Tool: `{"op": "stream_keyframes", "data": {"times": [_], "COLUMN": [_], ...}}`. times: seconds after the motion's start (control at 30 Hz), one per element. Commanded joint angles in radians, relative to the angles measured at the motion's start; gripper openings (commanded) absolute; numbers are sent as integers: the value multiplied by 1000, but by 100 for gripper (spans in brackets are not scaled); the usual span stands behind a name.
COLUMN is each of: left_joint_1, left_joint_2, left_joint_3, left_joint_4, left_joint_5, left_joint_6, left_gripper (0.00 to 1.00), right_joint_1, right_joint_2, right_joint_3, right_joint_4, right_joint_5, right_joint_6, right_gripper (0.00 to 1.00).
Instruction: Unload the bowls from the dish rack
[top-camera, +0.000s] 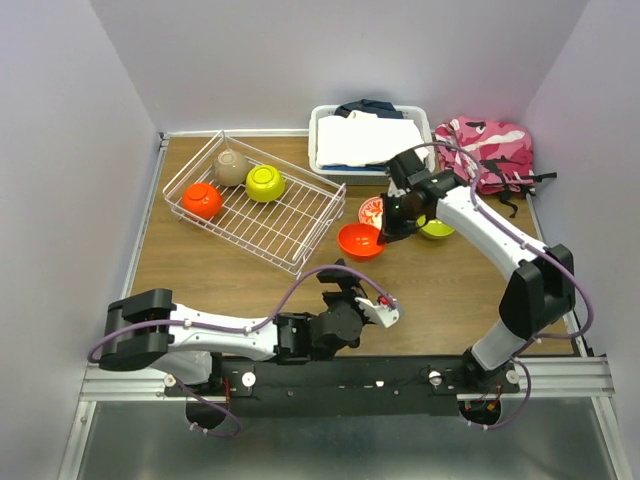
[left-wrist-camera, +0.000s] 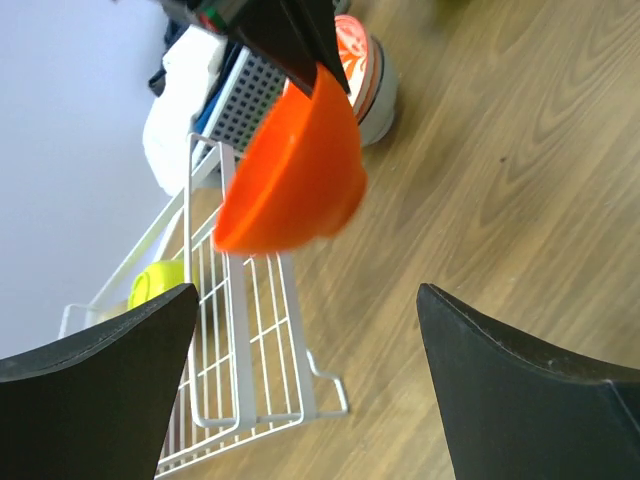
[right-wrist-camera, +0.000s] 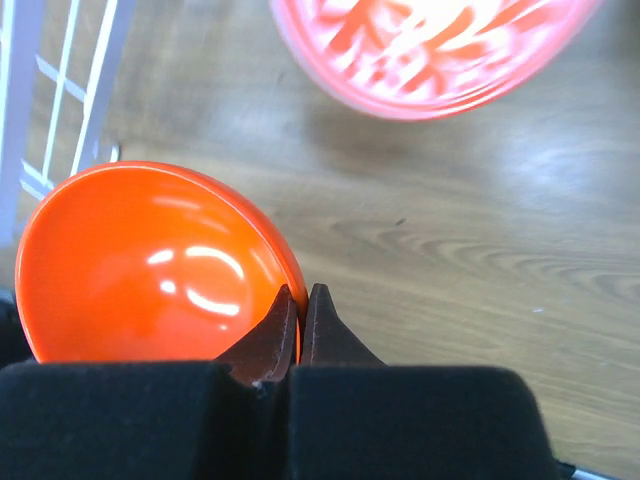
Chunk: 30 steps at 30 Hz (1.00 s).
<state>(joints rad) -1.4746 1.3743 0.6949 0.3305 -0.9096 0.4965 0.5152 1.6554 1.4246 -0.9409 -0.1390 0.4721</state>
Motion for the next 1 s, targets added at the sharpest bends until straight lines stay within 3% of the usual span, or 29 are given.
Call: {"op": "stream_keyframes", "data": {"times": [0.0,0.17,0.33,0.53,0.73,0.97], "left_joint_1": [22,109,356,644,914,991], "left_joint_2": [-73,-158,-263,-311,-301,-302], "left_joint_3": [38,80,129,152,167,181], "left_joint_4": [-136,-231,-321,-387,-432,-470], "left_joint_5": [138,256,471,615,627,543], "left_joint_6": [-196,-317,-520,-689,-814,-809], "left_gripper": [99,99,99,99,99,99], "right_joint_1": [-85,-194,-296,-415,-466,-506], "right_joint_2": [-104,-184,-269,-290,-269,-183], "right_joint_3": [13,-48,-150,-294,-371,-426], "right_joint_4": [79,160,275,451,586,672], "right_joint_5": [113,234,384,398,415,388], "right_joint_6": [20,25,43,79,112,111], "right_gripper": [1,1,1,1,1,1]}}
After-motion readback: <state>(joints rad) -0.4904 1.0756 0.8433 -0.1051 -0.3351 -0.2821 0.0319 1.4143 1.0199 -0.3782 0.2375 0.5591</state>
